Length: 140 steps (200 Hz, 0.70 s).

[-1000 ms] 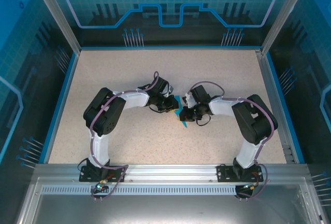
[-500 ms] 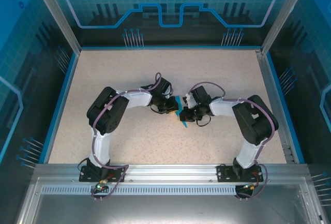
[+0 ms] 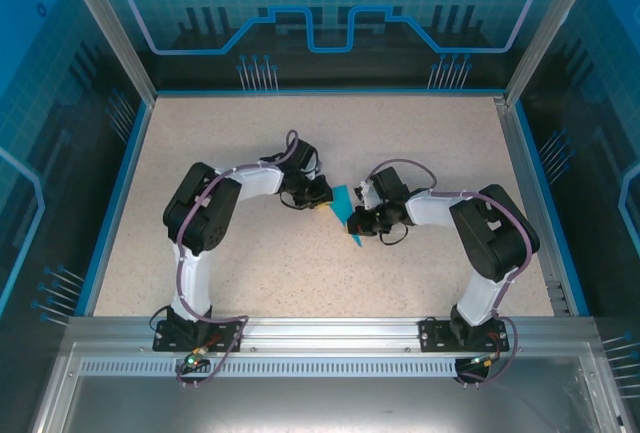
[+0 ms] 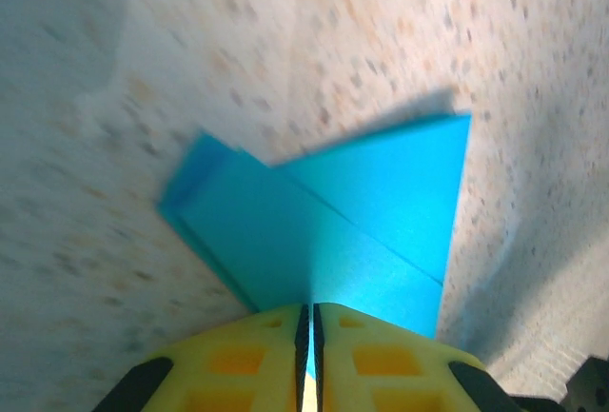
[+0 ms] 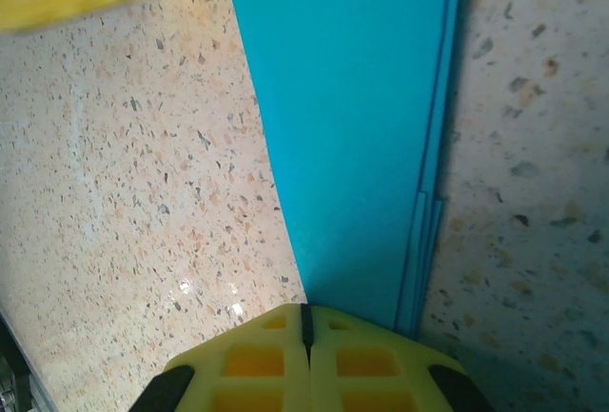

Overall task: Fold a paper plane with a square sheet of paper (pick it up from the middle)
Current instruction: Fold the wing for the fifth time at the center of the table.

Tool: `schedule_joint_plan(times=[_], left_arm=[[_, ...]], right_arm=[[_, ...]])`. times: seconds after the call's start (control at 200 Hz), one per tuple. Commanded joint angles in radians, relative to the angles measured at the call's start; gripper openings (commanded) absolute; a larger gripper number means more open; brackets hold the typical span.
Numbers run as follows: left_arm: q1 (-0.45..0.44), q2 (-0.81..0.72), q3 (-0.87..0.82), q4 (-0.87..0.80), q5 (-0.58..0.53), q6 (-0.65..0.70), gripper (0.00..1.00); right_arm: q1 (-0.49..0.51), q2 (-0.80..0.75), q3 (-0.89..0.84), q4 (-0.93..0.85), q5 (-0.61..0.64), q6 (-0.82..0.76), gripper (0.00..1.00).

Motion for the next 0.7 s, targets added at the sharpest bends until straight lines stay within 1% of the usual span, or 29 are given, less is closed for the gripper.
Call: schedule_joint_plan(times=[0.0,0.165,0.34,0.435,0.5,0.605,0.64,0.695], left_arm=[[0.042,0.039,0.045,-0.085,-0.123,0.048,0.14],[0.073,0.065,0.110,-0.137,-0.166,0.066,0.14],[0.079,0.102,0.208,-0.207,-0.205,0.095,0.15],[0.080,0.094,0.246,-0.237,-0.225,0.112,0.16],[0.081,0.073,0.263,-0.252,-0.234,0.119,0.18],[0.080,0.024,0.268,-0.268,-0.262,0.107,0.24],[0.080,0.009,0.270,-0.277,-0.271,0.107,0.26],[0.080,-0.011,0.277,-0.300,-0.297,0.107,0.31]], right_arm=[[-0.013,0.074,-0.082,-0.257,0.155,0.010,0.05],[-0.013,0.073,-0.080,-0.256,0.155,0.013,0.05],[-0.012,0.064,-0.073,-0.256,0.152,0.014,0.05],[-0.007,0.043,-0.058,-0.254,0.136,0.011,0.06],[-0.002,0.019,-0.033,-0.248,0.102,0.012,0.08],[0.001,-0.031,0.041,-0.231,-0.035,0.019,0.15],[0.003,-0.049,0.055,-0.239,-0.049,0.019,0.16],[0.003,-0.079,0.127,-0.269,-0.045,0.012,0.20]])
